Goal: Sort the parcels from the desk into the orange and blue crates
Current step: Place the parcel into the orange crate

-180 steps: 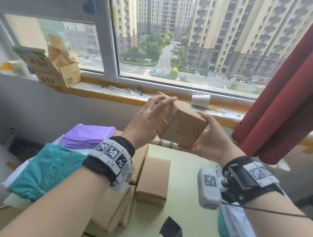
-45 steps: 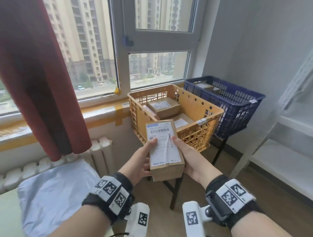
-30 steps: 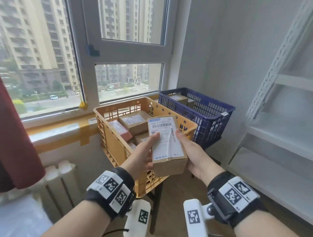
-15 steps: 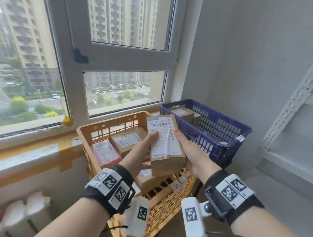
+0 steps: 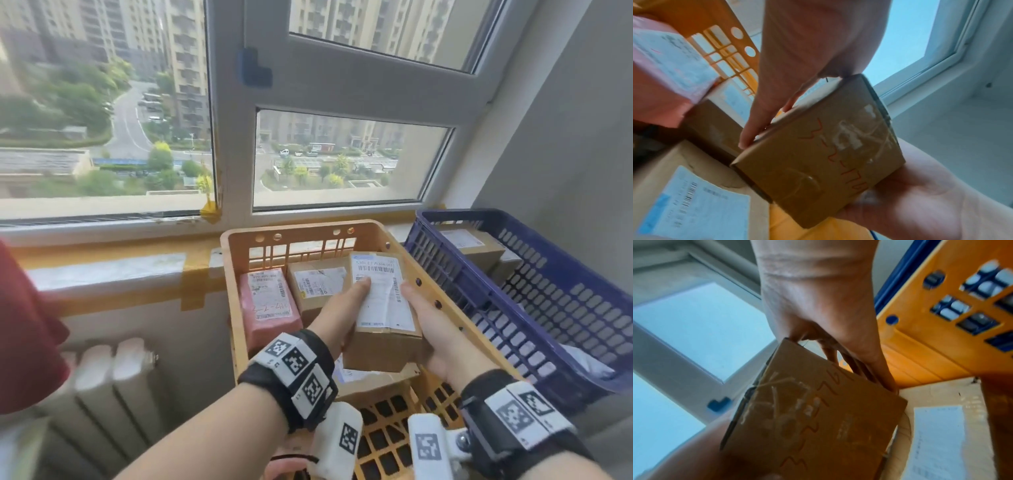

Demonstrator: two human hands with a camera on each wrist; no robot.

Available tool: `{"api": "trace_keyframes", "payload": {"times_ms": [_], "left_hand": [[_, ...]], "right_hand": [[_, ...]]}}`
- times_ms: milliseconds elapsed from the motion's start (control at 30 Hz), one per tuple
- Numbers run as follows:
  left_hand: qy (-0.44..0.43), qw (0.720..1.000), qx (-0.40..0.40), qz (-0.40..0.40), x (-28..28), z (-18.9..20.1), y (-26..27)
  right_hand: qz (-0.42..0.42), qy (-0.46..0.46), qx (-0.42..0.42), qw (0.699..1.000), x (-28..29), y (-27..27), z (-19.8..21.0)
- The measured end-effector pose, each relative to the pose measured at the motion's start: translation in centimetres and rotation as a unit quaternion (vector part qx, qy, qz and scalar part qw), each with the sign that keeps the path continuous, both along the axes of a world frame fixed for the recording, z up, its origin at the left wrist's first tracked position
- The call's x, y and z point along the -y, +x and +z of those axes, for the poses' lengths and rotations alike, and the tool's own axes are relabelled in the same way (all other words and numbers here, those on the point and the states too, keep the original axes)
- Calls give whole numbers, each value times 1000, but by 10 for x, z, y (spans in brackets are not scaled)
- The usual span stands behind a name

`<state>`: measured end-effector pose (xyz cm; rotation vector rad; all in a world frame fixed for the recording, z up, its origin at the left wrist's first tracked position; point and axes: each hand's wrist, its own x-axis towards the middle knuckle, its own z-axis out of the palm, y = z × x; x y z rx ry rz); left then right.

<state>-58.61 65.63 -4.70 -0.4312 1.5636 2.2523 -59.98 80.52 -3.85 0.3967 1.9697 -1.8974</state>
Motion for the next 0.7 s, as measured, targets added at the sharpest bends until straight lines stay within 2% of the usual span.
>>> {"api": "trace_keyframes", "payload": {"times_ms": [100, 200, 333, 400, 500, 567, 700], "left_hand": [[-3, 998, 39, 51, 20, -10, -7], [-17, 992, 72, 105, 37, -13, -9], [-43, 977, 68, 196, 59, -10, -13], [-85, 963, 47, 253, 69, -7, -16], [-192, 928, 25, 319, 87, -21, -29], [-250, 911, 17, 328, 96, -33, -38], [-324, 887, 16, 328, 99, -32, -41]], "right_hand": [[66, 20, 32, 997, 16, -16, -13], [129, 41, 27, 990, 36, -31, -14], [199, 47, 16, 979, 71, -57, -13], [221, 27, 23, 975, 91, -68, -18], [235, -2, 46, 971, 121, -76, -25], [236, -20, 64, 969, 138, -81, -34], [237, -20, 66, 969, 157, -87, -51]]}}
